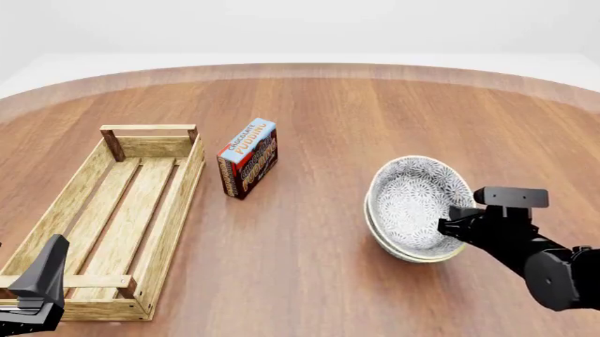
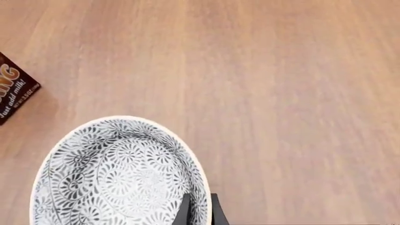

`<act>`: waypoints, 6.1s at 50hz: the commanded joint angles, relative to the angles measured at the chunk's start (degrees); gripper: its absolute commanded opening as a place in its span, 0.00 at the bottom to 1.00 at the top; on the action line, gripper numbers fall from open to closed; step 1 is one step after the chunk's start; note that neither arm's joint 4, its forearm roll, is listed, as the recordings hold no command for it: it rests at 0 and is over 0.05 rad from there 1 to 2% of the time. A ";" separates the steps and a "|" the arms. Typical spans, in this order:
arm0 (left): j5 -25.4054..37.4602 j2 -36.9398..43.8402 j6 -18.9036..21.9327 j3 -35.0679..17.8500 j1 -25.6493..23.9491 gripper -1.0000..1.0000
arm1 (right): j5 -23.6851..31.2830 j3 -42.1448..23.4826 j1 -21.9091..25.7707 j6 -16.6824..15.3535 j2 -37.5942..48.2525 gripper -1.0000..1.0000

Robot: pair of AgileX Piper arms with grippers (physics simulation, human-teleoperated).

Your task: Stack the left bowl on the right bowl and place them in the tray.

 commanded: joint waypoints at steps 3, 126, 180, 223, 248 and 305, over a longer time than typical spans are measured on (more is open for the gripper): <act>0.00 0.00 0.00 0.00 0.00 1.00 | 0.27 1.11 0.50 2.94 -1.63 0.00; 0.00 0.00 0.00 0.00 0.00 1.00 | 48.23 -78.18 28.11 -5.52 12.57 0.00; 0.00 0.00 0.00 0.00 0.00 1.00 | 55.30 -117.82 42.79 -2.84 42.31 0.00; 0.00 0.00 0.00 0.00 0.00 1.00 | 28.66 -95.97 49.26 4.69 40.97 0.00; 0.00 0.00 0.00 0.00 0.00 1.00 | 25.92 -97.81 47.19 8.36 48.99 0.00; 0.00 0.00 0.00 0.00 0.00 1.00 | 24.08 -103.34 50.46 11.03 58.33 0.00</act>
